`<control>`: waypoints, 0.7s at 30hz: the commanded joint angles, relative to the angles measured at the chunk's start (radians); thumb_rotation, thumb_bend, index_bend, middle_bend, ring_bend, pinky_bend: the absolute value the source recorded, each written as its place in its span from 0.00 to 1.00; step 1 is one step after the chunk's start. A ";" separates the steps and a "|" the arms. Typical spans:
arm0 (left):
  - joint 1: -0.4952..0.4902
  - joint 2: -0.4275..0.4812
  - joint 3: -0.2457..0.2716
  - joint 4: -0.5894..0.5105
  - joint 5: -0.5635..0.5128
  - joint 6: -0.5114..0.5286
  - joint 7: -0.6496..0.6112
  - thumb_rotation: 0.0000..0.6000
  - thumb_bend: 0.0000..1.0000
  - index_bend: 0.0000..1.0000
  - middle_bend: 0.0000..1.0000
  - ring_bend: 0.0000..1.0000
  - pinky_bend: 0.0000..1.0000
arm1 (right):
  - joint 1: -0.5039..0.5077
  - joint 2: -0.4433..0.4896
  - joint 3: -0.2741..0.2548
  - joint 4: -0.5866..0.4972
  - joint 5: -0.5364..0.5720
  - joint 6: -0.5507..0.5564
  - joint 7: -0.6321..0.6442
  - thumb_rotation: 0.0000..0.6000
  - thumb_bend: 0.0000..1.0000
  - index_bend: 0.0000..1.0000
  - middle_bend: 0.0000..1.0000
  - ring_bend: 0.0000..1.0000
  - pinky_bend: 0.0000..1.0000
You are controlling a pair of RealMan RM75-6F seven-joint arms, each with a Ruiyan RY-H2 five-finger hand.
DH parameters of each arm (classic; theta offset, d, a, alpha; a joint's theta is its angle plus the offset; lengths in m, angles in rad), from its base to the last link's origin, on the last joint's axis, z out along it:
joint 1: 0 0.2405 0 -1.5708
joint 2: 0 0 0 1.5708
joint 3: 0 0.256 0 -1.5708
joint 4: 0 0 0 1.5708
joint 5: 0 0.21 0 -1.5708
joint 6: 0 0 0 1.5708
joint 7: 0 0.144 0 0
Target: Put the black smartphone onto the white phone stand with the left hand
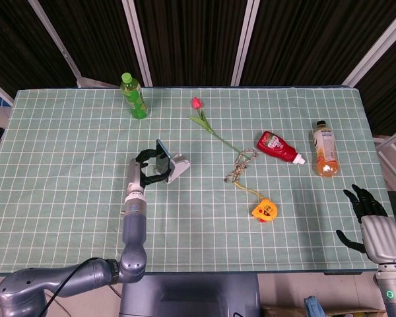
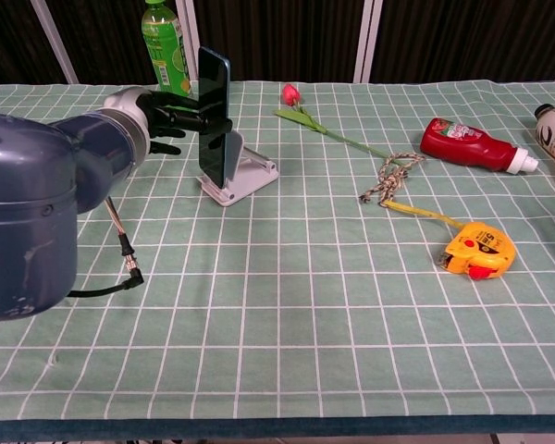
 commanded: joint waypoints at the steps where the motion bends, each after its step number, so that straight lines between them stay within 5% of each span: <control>1: 0.001 -0.006 -0.001 0.014 0.005 0.001 -0.005 1.00 0.27 0.53 0.54 0.16 0.20 | 0.000 0.000 0.000 0.000 0.000 0.000 0.001 1.00 0.34 0.12 0.02 0.00 0.19; 21: 0.012 -0.026 0.014 0.056 0.058 -0.033 -0.036 1.00 0.27 0.53 0.54 0.16 0.20 | 0.001 0.001 -0.001 0.001 -0.002 -0.001 0.005 1.00 0.34 0.12 0.02 0.00 0.19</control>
